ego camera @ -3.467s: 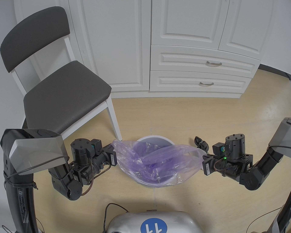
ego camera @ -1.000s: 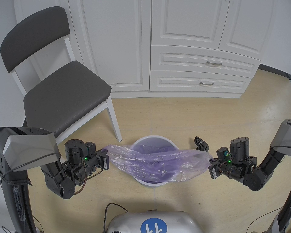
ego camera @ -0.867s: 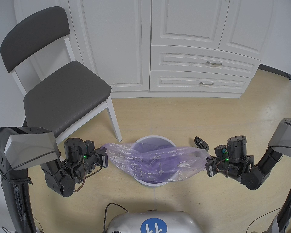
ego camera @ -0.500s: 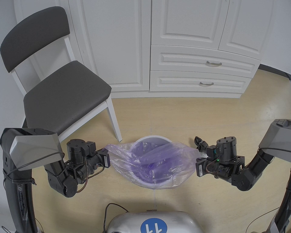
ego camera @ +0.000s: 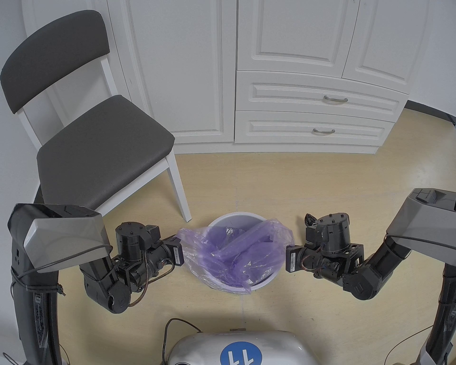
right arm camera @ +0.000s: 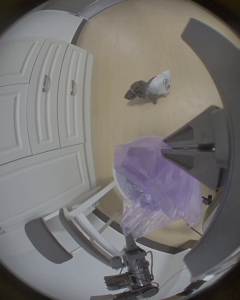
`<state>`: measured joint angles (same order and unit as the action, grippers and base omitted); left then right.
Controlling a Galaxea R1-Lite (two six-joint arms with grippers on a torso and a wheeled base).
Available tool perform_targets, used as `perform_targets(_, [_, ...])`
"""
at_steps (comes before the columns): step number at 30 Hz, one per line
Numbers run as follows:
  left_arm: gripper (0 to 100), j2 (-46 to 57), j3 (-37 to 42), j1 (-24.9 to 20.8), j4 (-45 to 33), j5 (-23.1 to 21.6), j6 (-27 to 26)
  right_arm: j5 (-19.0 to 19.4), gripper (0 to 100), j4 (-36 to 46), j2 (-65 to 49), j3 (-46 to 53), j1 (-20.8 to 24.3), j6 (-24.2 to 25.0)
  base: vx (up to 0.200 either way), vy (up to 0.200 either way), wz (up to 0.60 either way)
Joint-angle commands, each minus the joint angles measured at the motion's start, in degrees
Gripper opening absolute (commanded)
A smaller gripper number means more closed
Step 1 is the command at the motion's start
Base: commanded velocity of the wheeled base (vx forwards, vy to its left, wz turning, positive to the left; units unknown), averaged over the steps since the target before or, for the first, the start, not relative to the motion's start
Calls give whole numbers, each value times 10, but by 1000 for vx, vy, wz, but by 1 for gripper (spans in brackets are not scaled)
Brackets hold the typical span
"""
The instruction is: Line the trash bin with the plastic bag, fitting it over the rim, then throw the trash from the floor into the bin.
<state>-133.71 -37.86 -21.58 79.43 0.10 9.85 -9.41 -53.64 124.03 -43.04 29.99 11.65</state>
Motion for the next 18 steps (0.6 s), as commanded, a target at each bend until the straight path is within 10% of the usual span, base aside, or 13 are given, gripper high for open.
perform_targets(1, [0,6,6,2,-5,-2,-2,0,0,18,-6,3,-4,-2,0,0,0])
perform_targets(18, [0,40,57,55,-114,-77,-109,27,0,158,-61,80,-56,-186,0,0,0])
